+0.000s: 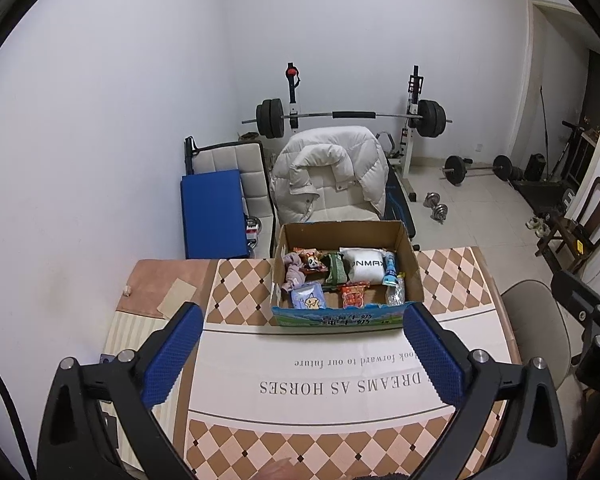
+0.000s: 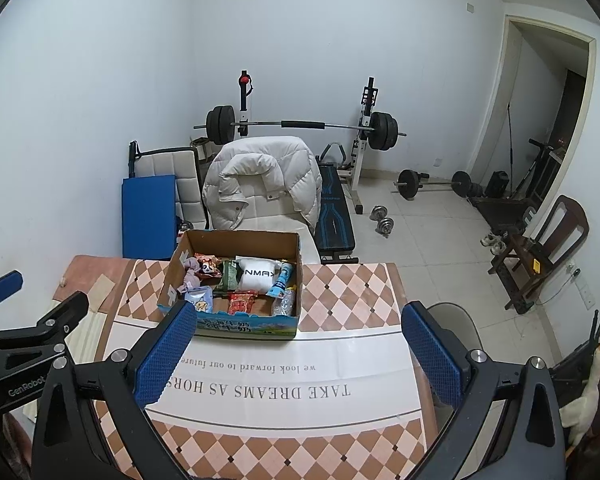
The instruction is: Organize soft objects
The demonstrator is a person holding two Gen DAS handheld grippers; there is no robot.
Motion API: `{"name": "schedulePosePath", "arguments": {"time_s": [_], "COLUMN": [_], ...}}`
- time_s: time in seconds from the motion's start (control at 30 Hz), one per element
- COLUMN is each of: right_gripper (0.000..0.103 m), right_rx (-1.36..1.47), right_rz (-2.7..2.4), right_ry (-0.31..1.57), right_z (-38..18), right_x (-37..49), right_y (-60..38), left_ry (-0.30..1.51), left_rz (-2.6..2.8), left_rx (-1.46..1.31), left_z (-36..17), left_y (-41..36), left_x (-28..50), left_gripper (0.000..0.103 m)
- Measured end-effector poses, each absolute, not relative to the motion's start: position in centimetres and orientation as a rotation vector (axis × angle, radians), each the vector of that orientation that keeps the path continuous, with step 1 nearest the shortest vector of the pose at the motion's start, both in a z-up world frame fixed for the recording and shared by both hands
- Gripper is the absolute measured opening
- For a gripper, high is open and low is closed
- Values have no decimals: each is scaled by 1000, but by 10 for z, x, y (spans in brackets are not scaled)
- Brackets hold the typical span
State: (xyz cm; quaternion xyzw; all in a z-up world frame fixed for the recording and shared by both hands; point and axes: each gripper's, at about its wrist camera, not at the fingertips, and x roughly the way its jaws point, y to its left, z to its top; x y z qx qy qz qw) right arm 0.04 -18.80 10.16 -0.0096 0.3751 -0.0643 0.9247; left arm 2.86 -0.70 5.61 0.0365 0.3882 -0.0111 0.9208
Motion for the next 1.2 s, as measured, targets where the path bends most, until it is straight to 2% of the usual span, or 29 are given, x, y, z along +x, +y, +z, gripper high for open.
{"name": "schedulePosePath", "arguments": {"time_s": [1.2], "right_gripper": [103], "right_rx": [-16], "right_rz": [-144], "right_ry": [774], "right_z": [103], "right_x": [-2], "right_y": [-191], "left_ry": [790], "left_rz": [-37], "left_rx": [57], "left_z": [57], "left_y": [-6], "left_x": [31], "left_gripper": [103]}}
